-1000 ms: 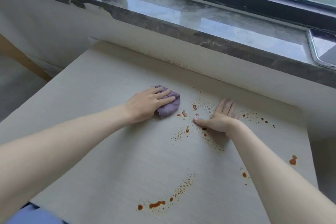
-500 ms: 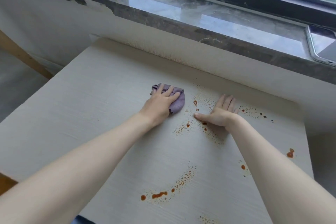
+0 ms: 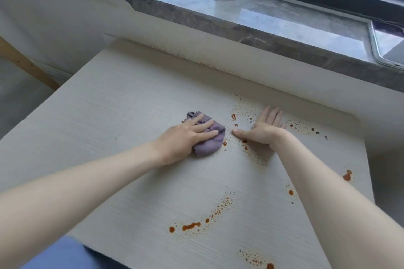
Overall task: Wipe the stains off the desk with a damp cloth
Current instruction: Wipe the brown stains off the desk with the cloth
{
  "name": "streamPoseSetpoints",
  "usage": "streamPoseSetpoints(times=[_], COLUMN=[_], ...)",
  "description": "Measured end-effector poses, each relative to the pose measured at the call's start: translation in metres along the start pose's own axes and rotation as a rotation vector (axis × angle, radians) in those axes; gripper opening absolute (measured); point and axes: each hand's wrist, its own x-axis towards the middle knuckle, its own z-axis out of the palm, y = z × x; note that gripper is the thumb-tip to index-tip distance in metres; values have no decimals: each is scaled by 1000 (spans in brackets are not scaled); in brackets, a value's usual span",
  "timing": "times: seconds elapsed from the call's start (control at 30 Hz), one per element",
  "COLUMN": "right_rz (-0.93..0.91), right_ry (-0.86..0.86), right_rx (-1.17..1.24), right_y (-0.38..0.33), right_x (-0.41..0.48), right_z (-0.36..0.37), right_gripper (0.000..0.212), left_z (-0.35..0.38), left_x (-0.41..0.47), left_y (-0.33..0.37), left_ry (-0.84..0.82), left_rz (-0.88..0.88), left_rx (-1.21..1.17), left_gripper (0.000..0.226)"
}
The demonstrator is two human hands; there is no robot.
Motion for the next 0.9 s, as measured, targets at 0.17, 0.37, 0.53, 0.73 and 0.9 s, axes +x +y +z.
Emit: streamPoseSetpoints(times=[0.17, 0.37, 0.53, 0.73, 0.9], right_rz=[-4, 4, 0, 1, -2], right_ry=[-6, 15, 5, 20, 12], right_rx=[11, 13, 23, 11, 1], right_y=[1, 0, 0, 1, 2], right_x=[-1, -1, -4, -1, -3], right_z=[0, 1, 1, 2, 2], right_gripper=[137, 138, 137, 139, 138], left_z=[-2, 9, 7, 16, 5], left_x=[18, -9, 5, -22, 6], left_y=[-19, 4, -20, 11, -19], left_ry=[156, 81, 187, 133, 204], left_rz=[-224, 29, -116, 170, -172], left_rx=[-175, -157, -197, -133, -257], left_gripper=[69, 71, 61, 66, 54])
